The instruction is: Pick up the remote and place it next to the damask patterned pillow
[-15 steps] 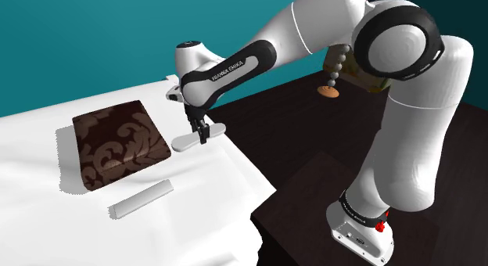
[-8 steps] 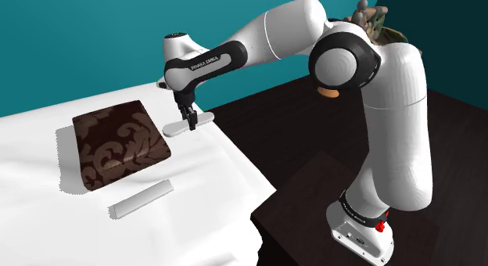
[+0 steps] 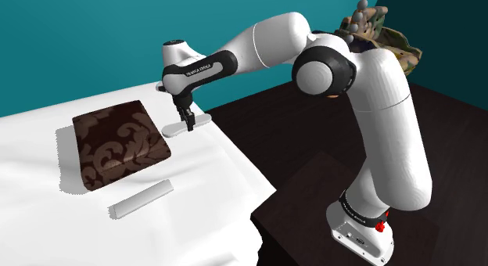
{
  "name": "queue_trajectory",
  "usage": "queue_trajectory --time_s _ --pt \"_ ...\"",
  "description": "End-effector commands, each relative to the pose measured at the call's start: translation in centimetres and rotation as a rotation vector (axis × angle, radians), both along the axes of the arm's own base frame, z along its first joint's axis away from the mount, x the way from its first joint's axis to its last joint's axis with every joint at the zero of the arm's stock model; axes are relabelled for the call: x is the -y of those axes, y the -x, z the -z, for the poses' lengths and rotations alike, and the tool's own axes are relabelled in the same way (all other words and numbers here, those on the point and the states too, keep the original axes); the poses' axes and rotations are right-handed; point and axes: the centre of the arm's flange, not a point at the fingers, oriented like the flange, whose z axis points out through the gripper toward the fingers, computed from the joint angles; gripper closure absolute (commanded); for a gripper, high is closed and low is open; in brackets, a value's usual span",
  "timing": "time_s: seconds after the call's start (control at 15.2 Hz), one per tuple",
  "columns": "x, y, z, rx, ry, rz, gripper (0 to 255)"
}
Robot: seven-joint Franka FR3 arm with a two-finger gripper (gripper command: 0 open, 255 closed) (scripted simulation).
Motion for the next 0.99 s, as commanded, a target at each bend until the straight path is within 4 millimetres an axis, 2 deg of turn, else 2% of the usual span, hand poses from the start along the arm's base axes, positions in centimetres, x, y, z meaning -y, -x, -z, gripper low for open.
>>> queue_trajectory --time_s 0.0,0.92 --pt "0.0 0.0 1.0 0.001 0.0 0.0 255" --pt "0.0 0.0 8.4 0.001 0.0 0.0 255"
